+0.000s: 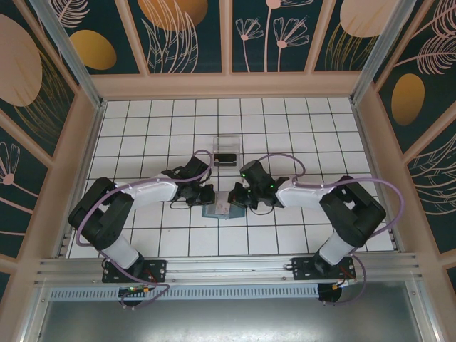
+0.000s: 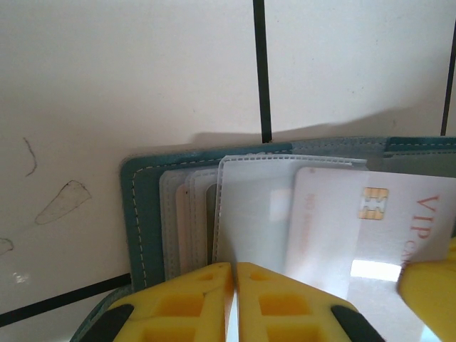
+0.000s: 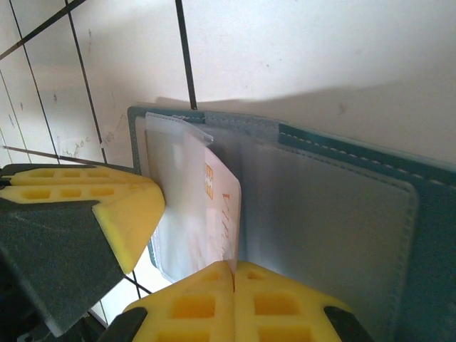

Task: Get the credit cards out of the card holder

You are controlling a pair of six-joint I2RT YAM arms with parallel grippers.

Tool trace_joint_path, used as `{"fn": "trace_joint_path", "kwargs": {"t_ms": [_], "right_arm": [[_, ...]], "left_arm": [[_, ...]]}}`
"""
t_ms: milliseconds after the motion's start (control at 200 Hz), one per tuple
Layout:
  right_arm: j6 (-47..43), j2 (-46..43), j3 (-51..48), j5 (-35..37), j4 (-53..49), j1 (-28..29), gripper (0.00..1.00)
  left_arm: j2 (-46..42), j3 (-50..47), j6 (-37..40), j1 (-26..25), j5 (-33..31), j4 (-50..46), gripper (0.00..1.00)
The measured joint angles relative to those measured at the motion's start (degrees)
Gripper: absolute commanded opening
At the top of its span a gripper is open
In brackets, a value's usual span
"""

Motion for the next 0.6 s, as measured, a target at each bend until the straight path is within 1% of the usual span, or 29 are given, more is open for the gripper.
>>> {"fn": "trace_joint_path", "kwargs": {"t_ms": [470,601], "right_arm": [[-4.44,-9.46,-0.28,6.38,-8.63,-0.35,0.05],[-7.1,-11.87,-0.28,8.13,-9.55,-0.37,0.03]], "left_arm": [[-1.36,-0.52,-0.04,-0.11,-1.07,-1.42,0.13],[-2.29,-1.03,-0.26,-0.11,-1.42,-1.86,0.17]]}}
